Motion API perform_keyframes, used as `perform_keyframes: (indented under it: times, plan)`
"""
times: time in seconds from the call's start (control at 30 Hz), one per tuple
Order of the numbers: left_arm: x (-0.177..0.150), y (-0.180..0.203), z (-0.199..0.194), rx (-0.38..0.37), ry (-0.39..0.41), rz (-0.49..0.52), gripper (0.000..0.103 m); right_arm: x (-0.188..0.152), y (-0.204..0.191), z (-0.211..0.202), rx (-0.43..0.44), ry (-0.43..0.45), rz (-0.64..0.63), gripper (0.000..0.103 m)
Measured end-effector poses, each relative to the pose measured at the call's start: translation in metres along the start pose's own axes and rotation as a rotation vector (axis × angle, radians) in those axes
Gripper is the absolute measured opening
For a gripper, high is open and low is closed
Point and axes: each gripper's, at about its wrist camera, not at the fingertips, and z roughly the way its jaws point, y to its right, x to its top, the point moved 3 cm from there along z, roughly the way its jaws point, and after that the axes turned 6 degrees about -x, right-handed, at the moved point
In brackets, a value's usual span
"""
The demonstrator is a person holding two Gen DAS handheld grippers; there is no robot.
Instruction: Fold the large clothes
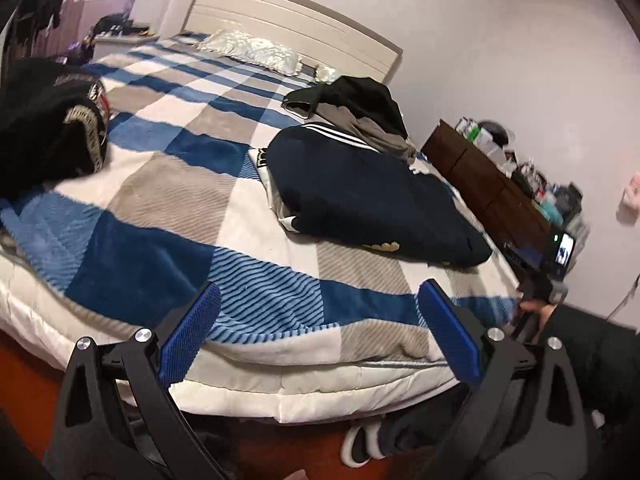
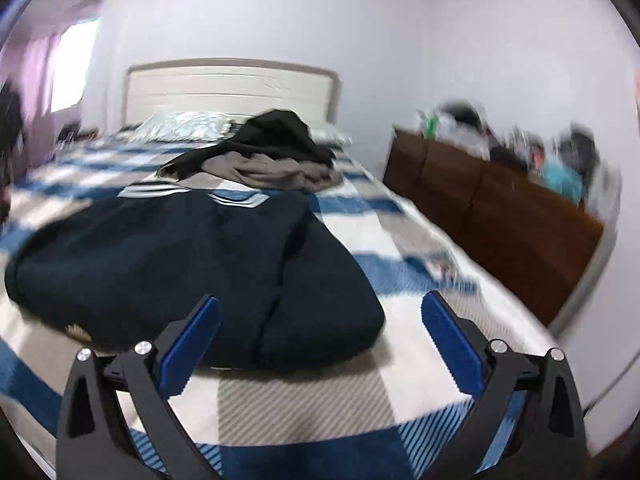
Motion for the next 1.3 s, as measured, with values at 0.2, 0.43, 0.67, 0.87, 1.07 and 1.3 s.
perform_keyframes:
  times: [0.2, 0.43, 0.67, 0.87, 1.07, 1.3]
  plan:
    - [0.002, -0.016, 0.000, -0.053, 0.005, -0.120, 0.096, -0.042, 0.033, 0.060, 0.181, -0.502, 0.317, 0.098]
    - [0.003, -0.019, 0.008, -0.079, -0.012, -0.163, 0.096, -0.066, 0.038, 0.078, 0.275, -0.658, 0.415, 0.098]
    - [0.001, -0.016, 0.012, -0.086, -0.026, -0.161, 0.096, -0.069, 0.036, 0.083, 0.342, -0.719, 0.473, 0.098]
    - [0.001, -0.016, 0.012, -0.092, -0.029, -0.162, 0.096, -0.072, 0.041, 0.083, 0.344, -0.729, 0.485, 0.098]
    - [0.001, -0.014, 0.013, -0.097, -0.034, -0.159, 0.096, -0.069, 0.037, 0.086, 0.343, -0.731, 0.469, 0.098]
    - [0.002, -0.013, 0.015, -0.104, -0.038, -0.161, 0.096, -0.070, 0.036, 0.088, 0.342, -0.734, 0.466, 0.098]
